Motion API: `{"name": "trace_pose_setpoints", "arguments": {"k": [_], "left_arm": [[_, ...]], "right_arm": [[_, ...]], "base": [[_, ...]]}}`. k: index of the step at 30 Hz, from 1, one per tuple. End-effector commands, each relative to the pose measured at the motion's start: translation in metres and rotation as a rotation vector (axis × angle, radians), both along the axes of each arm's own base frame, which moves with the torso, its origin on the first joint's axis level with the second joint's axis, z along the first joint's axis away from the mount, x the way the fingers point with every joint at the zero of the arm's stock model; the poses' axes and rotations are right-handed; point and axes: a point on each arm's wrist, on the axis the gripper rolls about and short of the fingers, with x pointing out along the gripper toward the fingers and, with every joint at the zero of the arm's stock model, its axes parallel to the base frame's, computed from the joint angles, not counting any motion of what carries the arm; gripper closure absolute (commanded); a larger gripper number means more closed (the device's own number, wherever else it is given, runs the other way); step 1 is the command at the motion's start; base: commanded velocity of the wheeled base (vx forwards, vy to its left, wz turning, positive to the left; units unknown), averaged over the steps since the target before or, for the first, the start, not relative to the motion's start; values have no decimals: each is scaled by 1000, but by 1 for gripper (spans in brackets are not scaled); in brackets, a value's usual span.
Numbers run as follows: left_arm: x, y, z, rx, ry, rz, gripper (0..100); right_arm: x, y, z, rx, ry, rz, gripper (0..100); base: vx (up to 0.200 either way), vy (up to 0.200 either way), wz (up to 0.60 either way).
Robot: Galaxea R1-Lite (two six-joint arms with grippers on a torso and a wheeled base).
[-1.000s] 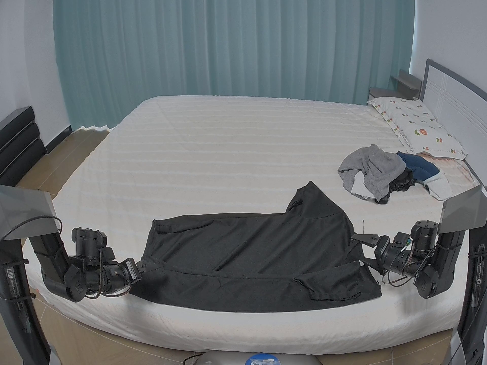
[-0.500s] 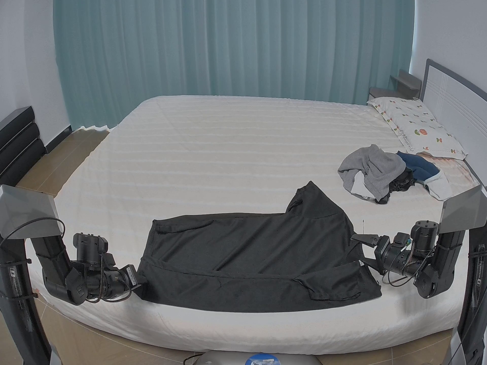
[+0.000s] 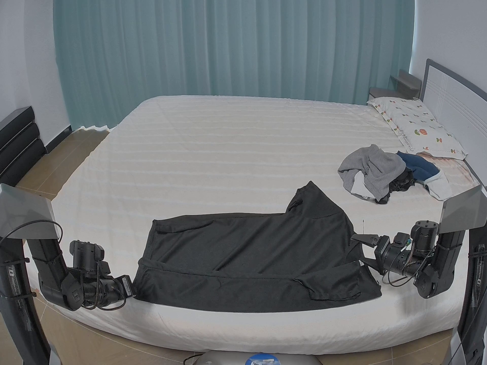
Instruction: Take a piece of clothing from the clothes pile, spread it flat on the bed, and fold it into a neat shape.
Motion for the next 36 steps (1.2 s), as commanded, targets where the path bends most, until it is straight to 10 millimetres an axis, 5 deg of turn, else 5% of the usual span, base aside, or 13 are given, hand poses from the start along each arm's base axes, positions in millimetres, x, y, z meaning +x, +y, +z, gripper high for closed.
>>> {"name": "trace_pose_setpoints", "arguments": {"k": [1,20,21,30,36], "left_arm": [[-3,4,0,9,6,3,100],[-10,9,5,35,3,-12,100],[-10,9,5,35,1,-12,0],[-3,10,10,23,-34,1,0],[26,9,24,-112,-116,146,0]], "right_arm": [[0,0,0,0,-1,0,0],[0,0,0,0,-1,1,0],[0,0,0,0,-1,0,0],[0,0,0,0,-1,1,0],[0,0,0,0,-1,1,0]], "base": [[0,0,0],[0,0,0],[0,0,0],[0,0,0],[0,0,0]]}}
